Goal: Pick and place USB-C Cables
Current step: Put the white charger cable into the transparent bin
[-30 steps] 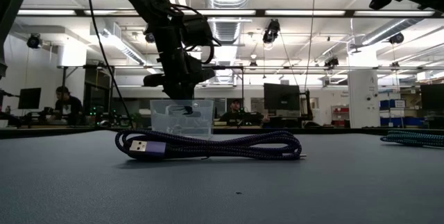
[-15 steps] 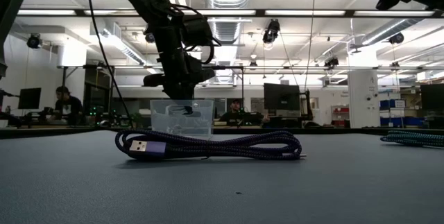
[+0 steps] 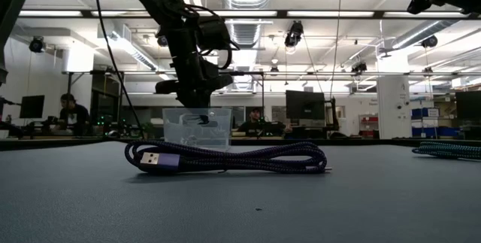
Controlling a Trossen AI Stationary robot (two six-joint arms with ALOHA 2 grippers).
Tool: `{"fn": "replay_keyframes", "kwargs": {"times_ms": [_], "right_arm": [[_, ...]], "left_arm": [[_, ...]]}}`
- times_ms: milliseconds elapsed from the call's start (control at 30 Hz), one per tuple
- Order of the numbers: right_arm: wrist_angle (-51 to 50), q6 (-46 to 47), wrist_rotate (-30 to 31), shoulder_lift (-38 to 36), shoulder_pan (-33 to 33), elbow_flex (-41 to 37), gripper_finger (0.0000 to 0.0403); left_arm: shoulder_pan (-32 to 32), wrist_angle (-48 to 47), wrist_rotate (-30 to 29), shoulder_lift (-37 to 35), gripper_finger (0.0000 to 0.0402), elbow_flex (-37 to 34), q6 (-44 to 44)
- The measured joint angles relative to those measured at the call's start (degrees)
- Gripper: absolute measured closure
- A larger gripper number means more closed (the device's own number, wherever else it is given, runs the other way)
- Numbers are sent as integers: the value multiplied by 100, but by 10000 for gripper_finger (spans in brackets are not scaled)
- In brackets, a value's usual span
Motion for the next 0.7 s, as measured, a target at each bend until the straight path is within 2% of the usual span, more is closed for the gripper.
{"fn": "replay_keyframes", "kwargs": {"times_ms": [700], "right_arm": [[-5, -1, 136, 0, 0, -2, 335]], "left_arm": [[4, 12, -9, 0, 375, 0, -2]]}}
